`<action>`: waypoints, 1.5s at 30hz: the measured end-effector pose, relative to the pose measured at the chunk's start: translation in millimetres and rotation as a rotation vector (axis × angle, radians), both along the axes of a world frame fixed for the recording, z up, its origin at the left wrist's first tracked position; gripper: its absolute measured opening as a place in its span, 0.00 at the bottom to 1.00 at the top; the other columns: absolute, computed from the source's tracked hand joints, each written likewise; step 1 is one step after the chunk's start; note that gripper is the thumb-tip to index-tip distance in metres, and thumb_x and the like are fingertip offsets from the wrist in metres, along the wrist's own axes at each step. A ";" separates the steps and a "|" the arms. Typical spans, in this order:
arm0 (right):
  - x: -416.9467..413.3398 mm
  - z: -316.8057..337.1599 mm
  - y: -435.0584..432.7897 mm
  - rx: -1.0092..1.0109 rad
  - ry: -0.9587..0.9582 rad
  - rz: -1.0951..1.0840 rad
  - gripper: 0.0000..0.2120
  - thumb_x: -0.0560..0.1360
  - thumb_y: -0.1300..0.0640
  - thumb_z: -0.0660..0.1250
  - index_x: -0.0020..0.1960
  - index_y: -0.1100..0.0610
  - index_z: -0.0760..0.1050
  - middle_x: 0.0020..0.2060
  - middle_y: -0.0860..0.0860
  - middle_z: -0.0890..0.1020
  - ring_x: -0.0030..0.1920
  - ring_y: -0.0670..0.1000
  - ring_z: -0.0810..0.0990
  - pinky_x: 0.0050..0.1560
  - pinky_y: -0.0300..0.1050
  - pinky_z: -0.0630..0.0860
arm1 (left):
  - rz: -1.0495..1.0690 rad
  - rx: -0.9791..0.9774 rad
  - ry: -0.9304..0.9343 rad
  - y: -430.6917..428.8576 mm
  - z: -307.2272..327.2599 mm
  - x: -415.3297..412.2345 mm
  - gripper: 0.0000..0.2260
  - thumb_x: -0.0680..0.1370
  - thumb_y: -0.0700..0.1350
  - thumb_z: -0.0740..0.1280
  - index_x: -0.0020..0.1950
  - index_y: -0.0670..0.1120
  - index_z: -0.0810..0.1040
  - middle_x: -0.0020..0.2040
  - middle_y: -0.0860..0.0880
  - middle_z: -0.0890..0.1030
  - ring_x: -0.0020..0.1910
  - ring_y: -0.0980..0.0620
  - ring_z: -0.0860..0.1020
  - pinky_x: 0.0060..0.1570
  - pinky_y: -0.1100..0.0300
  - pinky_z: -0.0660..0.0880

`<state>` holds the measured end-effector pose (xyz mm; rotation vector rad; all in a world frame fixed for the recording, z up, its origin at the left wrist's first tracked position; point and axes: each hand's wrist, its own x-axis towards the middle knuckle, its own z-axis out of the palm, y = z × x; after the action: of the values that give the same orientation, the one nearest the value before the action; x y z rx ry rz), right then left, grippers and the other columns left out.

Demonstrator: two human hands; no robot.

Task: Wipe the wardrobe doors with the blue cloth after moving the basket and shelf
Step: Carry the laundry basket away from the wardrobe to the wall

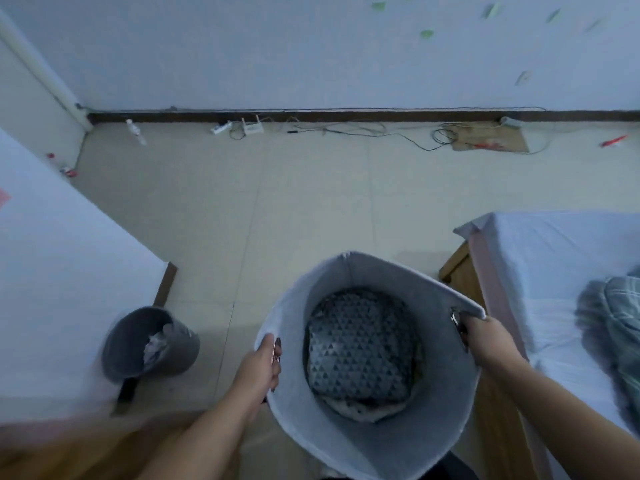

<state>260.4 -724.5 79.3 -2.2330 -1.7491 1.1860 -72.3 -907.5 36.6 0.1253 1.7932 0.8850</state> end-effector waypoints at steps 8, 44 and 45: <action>-24.8 -19.2 110.3 0.049 0.148 -0.287 0.17 0.81 0.54 0.57 0.40 0.58 0.79 0.35 0.56 0.81 0.37 0.54 0.77 0.34 0.47 0.68 | -0.104 0.022 0.117 155.9 -10.0 -53.7 0.21 0.86 0.57 0.56 0.51 0.43 0.81 0.26 0.52 0.64 0.26 0.51 0.62 0.33 0.55 0.61; -374.5 -18.8 721.3 -0.010 0.288 -0.268 0.17 0.78 0.54 0.61 0.33 0.57 0.76 0.27 0.51 0.78 0.33 0.54 0.73 0.37 0.48 0.67 | -0.094 0.023 0.184 769.0 3.8 -409.4 0.18 0.84 0.56 0.57 0.53 0.45 0.81 0.24 0.55 0.67 0.26 0.52 0.64 0.30 0.59 0.61; -383.3 -22.9 739.6 -0.017 0.297 -0.268 0.17 0.78 0.54 0.60 0.33 0.57 0.76 0.27 0.51 0.77 0.33 0.54 0.73 0.37 0.48 0.67 | -0.083 0.014 0.190 785.5 2.2 -416.7 0.19 0.84 0.56 0.57 0.53 0.45 0.81 0.25 0.54 0.67 0.26 0.51 0.64 0.30 0.59 0.61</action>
<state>-122.9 15.1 56.4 -2.0845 -1.2918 1.3849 -489.0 -122.0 38.8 0.2995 1.9428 0.8494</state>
